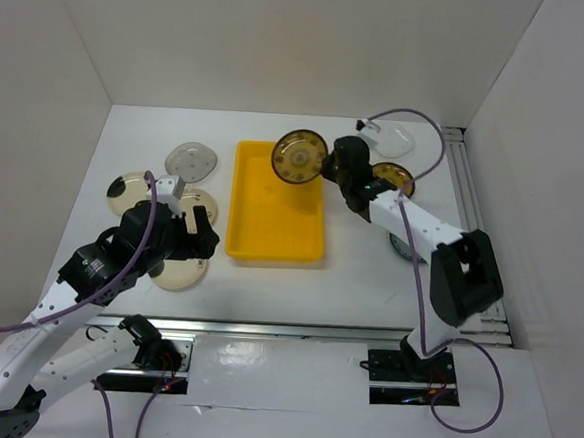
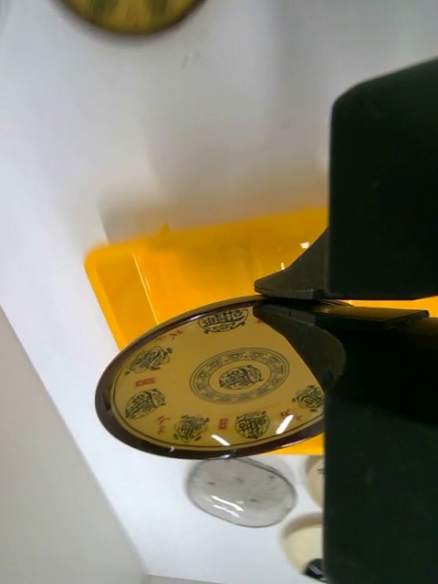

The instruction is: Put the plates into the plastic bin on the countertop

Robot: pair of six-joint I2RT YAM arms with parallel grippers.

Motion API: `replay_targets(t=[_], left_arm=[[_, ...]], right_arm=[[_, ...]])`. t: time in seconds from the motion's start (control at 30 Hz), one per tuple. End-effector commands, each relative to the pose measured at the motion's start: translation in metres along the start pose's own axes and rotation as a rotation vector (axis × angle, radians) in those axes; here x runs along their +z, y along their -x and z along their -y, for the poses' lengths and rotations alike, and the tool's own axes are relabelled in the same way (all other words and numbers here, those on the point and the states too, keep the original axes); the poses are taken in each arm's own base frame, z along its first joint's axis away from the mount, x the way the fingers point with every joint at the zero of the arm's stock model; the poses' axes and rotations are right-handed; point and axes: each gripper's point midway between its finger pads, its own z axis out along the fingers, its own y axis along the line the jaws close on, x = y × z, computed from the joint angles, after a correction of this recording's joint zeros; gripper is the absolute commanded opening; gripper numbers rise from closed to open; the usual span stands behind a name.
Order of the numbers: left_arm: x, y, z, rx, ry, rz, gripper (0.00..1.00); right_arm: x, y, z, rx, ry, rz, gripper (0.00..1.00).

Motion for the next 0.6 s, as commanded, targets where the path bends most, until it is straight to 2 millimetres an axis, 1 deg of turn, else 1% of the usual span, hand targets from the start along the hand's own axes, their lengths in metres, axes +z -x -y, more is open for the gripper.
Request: replay_targets(t=[0.0, 0.03, 0.07, 0.1, 0.13, 0.2, 0.27, 0.33, 0.37, 0.43, 0.47, 0.5, 0.53, 0.57], left_arm=[[0.0, 0.008, -0.004, -0.027, 0.023, 0.035, 1.0], [0.002, 0.007, -0.004, -0.024, 0.028, 0.028, 1.0], [0.002, 0.007, -0.004, -0.034, 0.028, 0.028, 1.0], [0.002, 0.008, -0.005, -0.034, 0.036, 0.033, 1.0], [0.002, 0.008, -0.005, -0.034, 0.036, 0.033, 1.0], [0.002, 0.008, -0.01, -0.036, 0.055, 0.032, 1.0], [0.002, 0.008, -0.01, -0.046, 0.055, 0.033, 1.0], [0.002, 0.008, -0.01, -0.046, 0.055, 0.033, 1.0], [0.002, 0.008, -0.01, -0.046, 0.055, 0.033, 1.0], [0.004, 0.007, -0.01, -0.043, 0.06, 0.025, 1.0], [0.004, 0.007, -0.01, -0.043, 0.06, 0.025, 1.0], [0.004, 0.007, -0.01, -0.043, 0.06, 0.025, 1.0], [0.004, 0.007, -0.01, -0.043, 0.06, 0.025, 1.0], [0.004, 0.007, -0.01, -0.043, 0.06, 0.025, 1.0]], right_arm=[[0.021, -0.015, -0.046, -0.111, 0.139, -0.102, 0.0], [0.038, -0.026, -0.046, -0.122, 0.119, -0.129, 0.0], [0.042, -0.039, -0.044, -0.139, 0.1, -0.167, 0.0], [0.047, -0.046, -0.041, -0.137, 0.085, -0.184, 0.0], [0.057, -0.062, -0.032, -0.151, 0.058, -0.219, 0.0], [0.06, -0.08, -0.032, -0.162, 0.065, -0.259, 0.0], [0.065, -0.101, -0.022, -0.165, 0.053, -0.308, 0.0], [0.066, -0.114, -0.022, -0.174, 0.056, -0.333, 0.0], [0.065, -0.125, -0.021, -0.184, 0.056, -0.348, 0.0], [0.067, -0.123, -0.023, -0.18, 0.064, -0.338, 0.0], [0.067, -0.131, -0.018, -0.184, 0.059, -0.359, 0.0], [0.069, -0.135, -0.016, -0.187, 0.053, -0.366, 0.0], [0.071, -0.136, -0.017, -0.187, 0.053, -0.366, 0.0], [0.072, -0.132, -0.021, -0.183, 0.061, -0.357, 0.0]])
